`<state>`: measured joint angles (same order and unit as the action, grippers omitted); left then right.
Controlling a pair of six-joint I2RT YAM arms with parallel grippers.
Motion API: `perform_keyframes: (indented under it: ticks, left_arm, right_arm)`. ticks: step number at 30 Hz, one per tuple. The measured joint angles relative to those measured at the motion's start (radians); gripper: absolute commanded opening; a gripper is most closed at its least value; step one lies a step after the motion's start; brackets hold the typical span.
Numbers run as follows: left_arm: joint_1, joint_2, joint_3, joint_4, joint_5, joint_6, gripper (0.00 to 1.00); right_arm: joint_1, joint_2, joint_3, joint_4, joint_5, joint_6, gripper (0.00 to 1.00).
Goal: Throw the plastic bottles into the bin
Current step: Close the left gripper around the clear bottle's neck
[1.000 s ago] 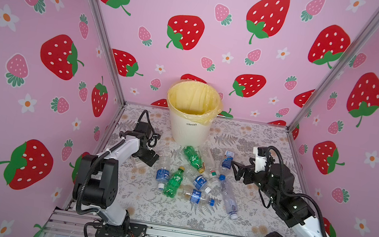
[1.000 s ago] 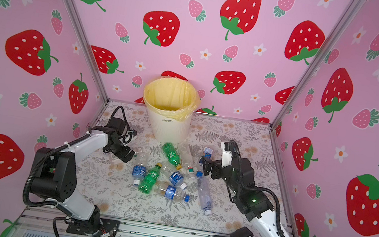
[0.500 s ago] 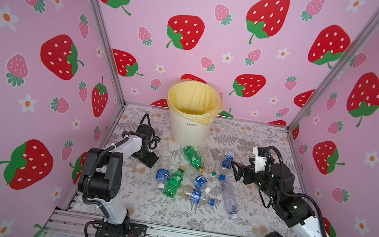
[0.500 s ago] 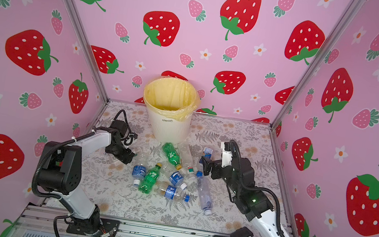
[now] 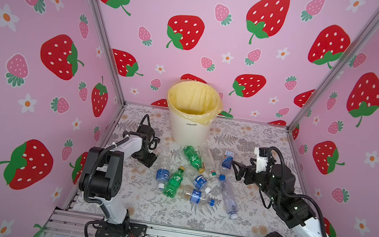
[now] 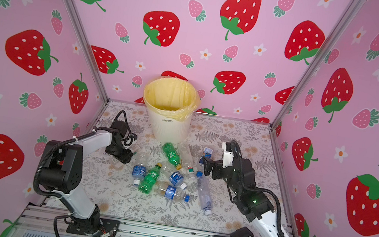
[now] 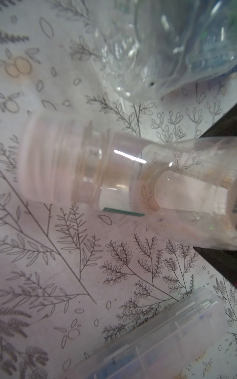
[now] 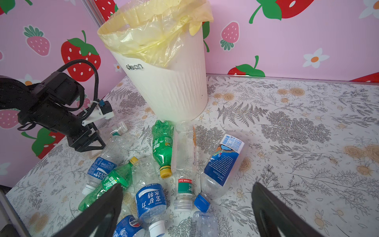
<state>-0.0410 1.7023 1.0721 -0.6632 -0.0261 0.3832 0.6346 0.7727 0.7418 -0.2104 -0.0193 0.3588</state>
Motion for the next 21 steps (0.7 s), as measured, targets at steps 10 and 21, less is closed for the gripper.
perform_keyframes:
  ticks: [10, 21]
  left_arm:
    - [-0.005, 0.000, 0.052, -0.051, -0.020, -0.049, 0.55]
    - [-0.018, -0.035, 0.082, -0.087, -0.019, -0.120, 0.50]
  right_arm:
    - [0.000, -0.001, -0.017, 0.000, 0.000, 0.013, 0.99]
    - [-0.001, 0.013, -0.022, 0.006, 0.003, 0.027, 0.99]
